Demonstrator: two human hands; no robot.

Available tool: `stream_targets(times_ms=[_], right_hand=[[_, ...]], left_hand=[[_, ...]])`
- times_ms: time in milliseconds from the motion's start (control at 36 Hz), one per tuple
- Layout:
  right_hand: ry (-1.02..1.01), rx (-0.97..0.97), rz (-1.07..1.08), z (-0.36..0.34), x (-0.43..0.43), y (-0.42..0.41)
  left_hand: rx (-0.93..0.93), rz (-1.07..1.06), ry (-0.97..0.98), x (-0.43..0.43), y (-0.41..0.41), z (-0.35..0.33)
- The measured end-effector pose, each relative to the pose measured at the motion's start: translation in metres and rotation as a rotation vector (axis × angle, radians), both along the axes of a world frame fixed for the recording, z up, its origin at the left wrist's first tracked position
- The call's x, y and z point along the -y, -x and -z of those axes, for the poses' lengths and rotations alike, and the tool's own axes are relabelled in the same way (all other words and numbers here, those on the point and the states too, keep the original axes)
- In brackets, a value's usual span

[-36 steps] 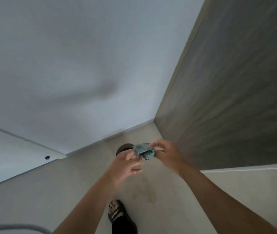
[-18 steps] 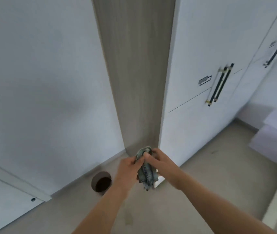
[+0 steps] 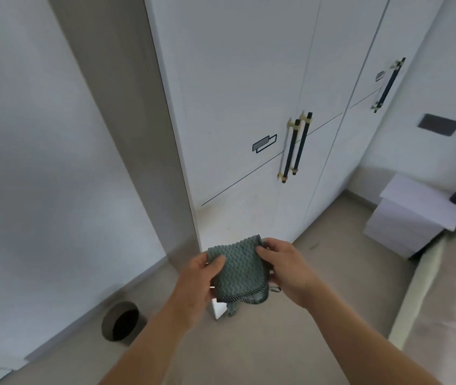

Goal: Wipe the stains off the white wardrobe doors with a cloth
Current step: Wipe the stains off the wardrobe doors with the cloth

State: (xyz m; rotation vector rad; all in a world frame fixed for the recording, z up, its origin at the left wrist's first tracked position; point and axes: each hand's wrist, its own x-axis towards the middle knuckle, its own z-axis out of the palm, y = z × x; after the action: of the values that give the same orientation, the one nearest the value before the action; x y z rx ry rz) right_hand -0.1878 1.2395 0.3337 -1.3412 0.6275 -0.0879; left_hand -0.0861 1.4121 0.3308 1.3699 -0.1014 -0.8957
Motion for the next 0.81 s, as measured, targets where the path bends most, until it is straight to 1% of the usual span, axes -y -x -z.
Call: stream_targets(times_ms=[83, 111, 194, 250, 278, 361, 417, 472, 528, 583, 611, 722, 806], right_hand=[[0.046, -0.025, -0.039, 0.004, 0.025, -0.014], [0.117, -0.022, -0.062, 0.003, 0.035, -0.019], [0.497, -0.061, -0.051, 0.004, 0.059, -0.036], [0.628, -0.084, 0.011, 0.005, 0.069, -0.049], [0.649, -0.079, 0.031, 0.007, 0.08, -0.056], [0.583, -0.06, -0.019, 0.013, 0.094, -0.069], [0.613, -0.018, -0.073, 0.021, 0.115, -0.078], [0.659, 0.026, -0.08, 0.024, 0.133, -0.083], [0.576, 0.089, -0.124, 0.028, 0.151, -0.088], [0.449, 0.116, -0.179, 0.034, 0.168, -0.092], [0.42, 0.127, -0.208, 0.038, 0.175, -0.094], [0.428, 0.166, -0.352, 0.048, 0.198, -0.101], [0.376, 0.223, -0.474, 0.046, 0.213, -0.104]], left_hand=[[0.069, 0.003, -0.07, 0.03, -0.016, 0.015], [0.113, -0.025, -0.11, 0.043, -0.022, 0.018], [0.308, -0.079, -0.282, 0.082, -0.033, 0.025], [0.389, -0.121, -0.355, 0.107, -0.036, 0.026], [0.428, -0.152, -0.384, 0.125, -0.038, 0.026], [0.532, -0.216, -0.471, 0.158, -0.038, 0.026], [0.536, -0.28, -0.471, 0.181, -0.038, 0.026], [0.478, -0.276, -0.416, 0.197, -0.036, 0.024], [0.426, -0.262, -0.351, 0.212, -0.029, 0.022], [0.373, -0.242, -0.308, 0.227, -0.02, 0.02], [0.343, -0.234, -0.282, 0.234, -0.015, 0.017], [0.231, -0.243, -0.181, 0.254, -0.006, 0.012], [0.176, -0.292, -0.073, 0.255, -0.003, 0.003]])
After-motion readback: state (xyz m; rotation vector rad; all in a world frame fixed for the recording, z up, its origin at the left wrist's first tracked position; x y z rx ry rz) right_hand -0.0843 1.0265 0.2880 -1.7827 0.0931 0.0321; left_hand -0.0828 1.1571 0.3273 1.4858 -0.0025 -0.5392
